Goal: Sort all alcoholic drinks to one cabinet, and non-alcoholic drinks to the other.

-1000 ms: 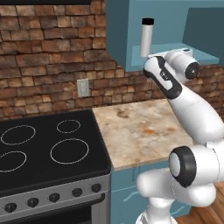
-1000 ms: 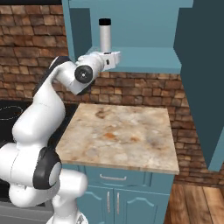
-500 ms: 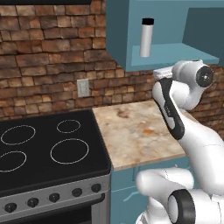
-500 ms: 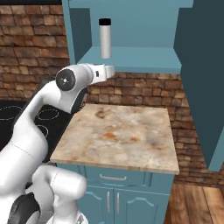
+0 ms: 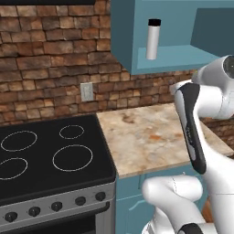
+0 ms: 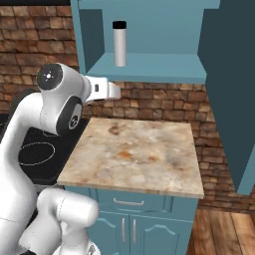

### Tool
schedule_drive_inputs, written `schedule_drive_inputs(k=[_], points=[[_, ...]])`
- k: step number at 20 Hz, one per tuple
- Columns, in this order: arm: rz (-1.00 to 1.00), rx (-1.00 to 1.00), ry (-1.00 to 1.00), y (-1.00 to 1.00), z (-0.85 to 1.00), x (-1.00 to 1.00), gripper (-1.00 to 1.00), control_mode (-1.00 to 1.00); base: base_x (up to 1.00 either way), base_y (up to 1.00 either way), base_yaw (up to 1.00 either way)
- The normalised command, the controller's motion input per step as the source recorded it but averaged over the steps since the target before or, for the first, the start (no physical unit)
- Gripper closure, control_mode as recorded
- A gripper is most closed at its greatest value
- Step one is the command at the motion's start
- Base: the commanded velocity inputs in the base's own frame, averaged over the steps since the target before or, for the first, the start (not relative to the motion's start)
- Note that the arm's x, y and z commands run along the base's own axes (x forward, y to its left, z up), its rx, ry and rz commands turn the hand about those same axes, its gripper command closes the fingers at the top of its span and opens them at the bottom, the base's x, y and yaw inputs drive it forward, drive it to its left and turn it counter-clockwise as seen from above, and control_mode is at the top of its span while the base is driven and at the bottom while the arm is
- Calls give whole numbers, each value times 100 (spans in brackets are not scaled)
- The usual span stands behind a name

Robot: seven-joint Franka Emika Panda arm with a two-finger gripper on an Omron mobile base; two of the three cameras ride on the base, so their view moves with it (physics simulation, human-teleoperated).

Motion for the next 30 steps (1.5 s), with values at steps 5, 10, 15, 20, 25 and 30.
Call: schedule_drive_inputs(k=[5, 10, 15, 20, 25, 30], points=[[0, 0, 12, 3, -88, -31, -100, -100, 0, 0, 0], [8, 0, 7, 10, -93, -3, -100, -100, 0, 0, 0], [5, 0, 12, 12, -51, 24, -100, -100, 0, 0, 0], [0, 0, 8, 1, -3, 2, -100, -100, 0, 0, 0], [0, 0, -1, 10, 0, -6, -100, 100, -26, 12, 1], [0, 0, 0, 0, 0, 0, -100, 100, -75, 91, 31]])
